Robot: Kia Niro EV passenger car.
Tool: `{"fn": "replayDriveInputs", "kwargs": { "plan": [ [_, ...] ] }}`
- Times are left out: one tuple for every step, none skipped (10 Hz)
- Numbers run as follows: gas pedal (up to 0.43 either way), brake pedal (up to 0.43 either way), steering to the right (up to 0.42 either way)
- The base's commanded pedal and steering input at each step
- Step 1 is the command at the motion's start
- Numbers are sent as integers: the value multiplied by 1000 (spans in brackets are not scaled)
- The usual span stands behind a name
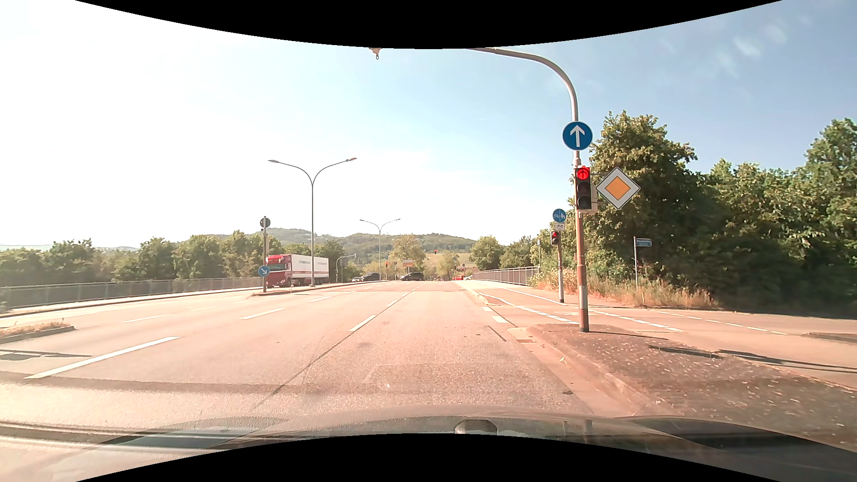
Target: Follow the waypoints while adhering to traffic rules and regulations
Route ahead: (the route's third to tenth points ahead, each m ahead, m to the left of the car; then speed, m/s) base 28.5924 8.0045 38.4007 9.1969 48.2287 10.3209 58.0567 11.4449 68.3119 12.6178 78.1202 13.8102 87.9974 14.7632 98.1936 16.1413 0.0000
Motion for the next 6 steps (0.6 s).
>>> {"fn": "replayDriveInputs", "kwargs": {
  "plan": [
    [0,250,1],
    [0,250,1],
    [0,250,1],
    [0,250,0],
    [0,250,0],
    [0,250,0]
  ]
}}
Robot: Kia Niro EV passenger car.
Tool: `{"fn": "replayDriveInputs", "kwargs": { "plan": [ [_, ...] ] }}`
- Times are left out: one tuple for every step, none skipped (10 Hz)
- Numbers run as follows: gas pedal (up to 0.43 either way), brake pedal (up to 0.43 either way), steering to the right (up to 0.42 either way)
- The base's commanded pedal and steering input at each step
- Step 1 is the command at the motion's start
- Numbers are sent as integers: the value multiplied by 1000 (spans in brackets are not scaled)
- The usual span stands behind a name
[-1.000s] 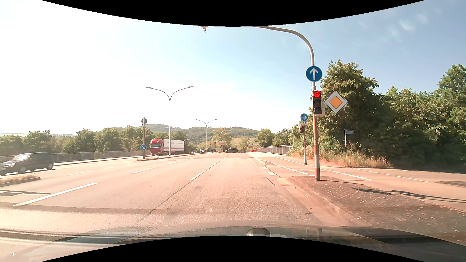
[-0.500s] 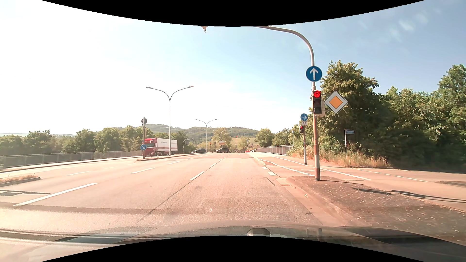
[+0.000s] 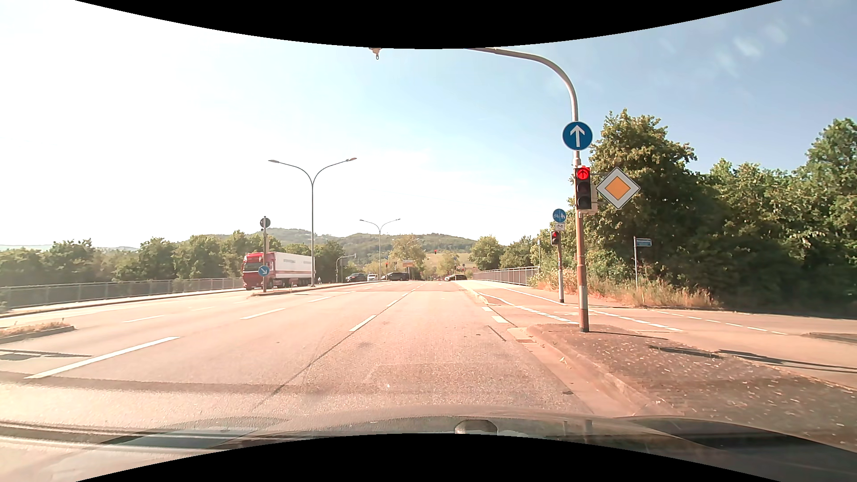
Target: Follow the waypoints while adhering to traffic rules and regulations
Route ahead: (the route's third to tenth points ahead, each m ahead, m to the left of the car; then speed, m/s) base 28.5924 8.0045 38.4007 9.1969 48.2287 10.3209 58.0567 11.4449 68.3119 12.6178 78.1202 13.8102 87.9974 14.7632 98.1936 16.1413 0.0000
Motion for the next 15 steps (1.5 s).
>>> {"fn": "replayDriveInputs", "kwargs": {
  "plan": [
    [0,250,1],
    [0,250,1],
    [0,250,1],
    [0,250,1],
    [0,250,1],
    [0,250,1],
    [0,250,1],
    [0,250,1],
    [0,250,1],
    [0,250,0],
    [0,256,1],
    [0,250,0],
    [0,250,1],
    [0,250,1],
    [0,250,0]
  ]
}}
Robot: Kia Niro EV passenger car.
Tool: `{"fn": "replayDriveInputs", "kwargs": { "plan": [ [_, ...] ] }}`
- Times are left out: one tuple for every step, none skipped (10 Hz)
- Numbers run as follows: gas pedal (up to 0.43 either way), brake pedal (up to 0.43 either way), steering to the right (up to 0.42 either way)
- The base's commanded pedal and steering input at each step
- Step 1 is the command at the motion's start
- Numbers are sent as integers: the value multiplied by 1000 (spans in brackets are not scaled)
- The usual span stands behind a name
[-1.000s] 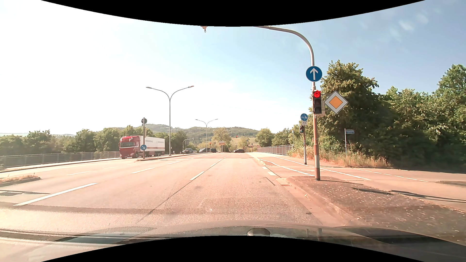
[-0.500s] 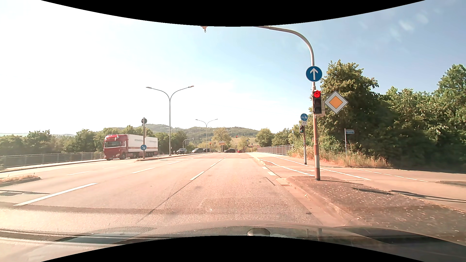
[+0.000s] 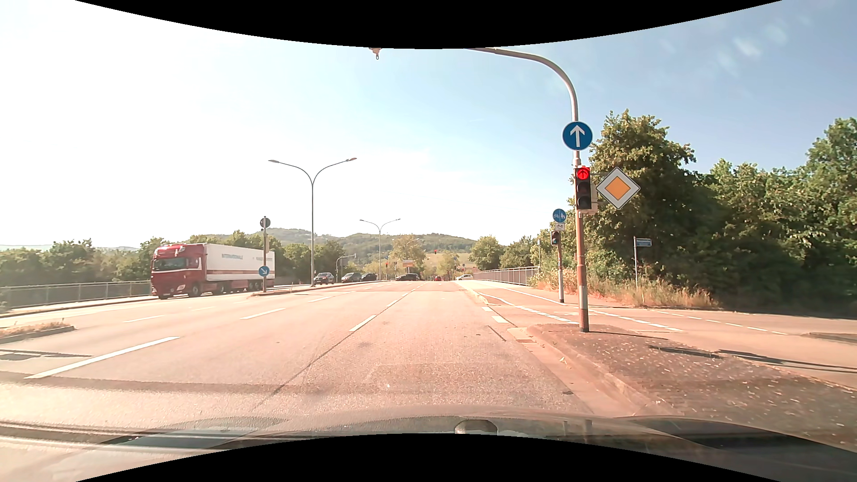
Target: Follow the waypoints while adhering to traffic rules and regulations
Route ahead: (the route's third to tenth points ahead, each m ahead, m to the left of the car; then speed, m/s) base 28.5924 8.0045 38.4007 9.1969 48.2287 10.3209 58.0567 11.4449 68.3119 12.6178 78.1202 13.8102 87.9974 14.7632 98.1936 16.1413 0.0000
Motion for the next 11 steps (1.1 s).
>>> {"fn": "replayDriveInputs", "kwargs": {
  "plan": [
    [0,250,1],
    [0,250,1],
    [0,256,1],
    [0,250,1],
    [0,250,1],
    [0,256,1],
    [0,256,1],
    [0,262,1],
    [0,262,1],
    [0,262,1],
    [0,262,0]
  ]
}}
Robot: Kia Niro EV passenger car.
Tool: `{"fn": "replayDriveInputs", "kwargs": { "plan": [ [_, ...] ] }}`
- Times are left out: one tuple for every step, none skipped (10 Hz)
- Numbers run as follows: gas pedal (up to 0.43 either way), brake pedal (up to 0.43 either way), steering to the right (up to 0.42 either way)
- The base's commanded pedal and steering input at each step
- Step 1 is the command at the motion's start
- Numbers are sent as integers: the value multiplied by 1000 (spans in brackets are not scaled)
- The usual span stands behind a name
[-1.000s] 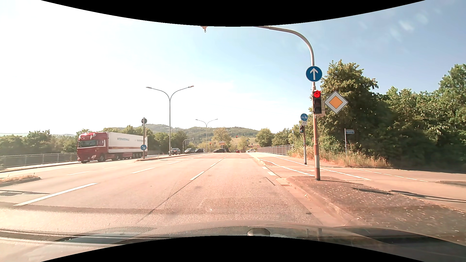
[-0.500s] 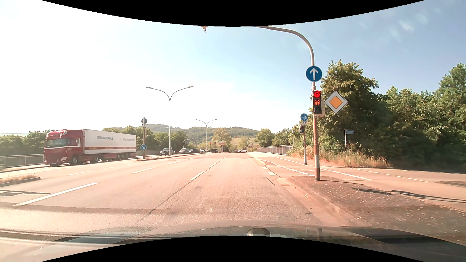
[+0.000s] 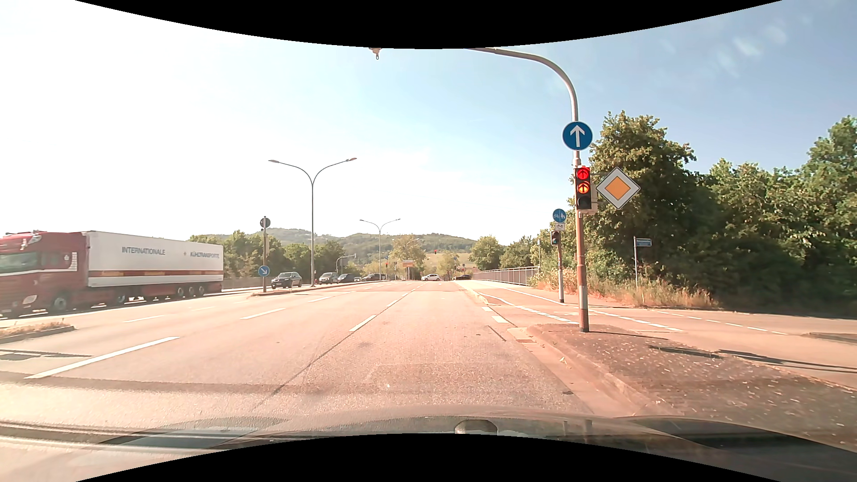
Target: Follow the waypoints while adhering to traffic rules and regulations
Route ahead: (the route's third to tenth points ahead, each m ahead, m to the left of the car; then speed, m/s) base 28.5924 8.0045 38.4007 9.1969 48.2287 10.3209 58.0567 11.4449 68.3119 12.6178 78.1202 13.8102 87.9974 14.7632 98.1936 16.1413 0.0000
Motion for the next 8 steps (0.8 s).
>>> {"fn": "replayDriveInputs", "kwargs": {
  "plan": [
    [0,262,1],
    [0,262,1],
    [0,256,1],
    [0,256,1],
    [0,256,0],
    [0,232,-5],
    [0,55,-6],
    [0,0,-6]
  ]
}}
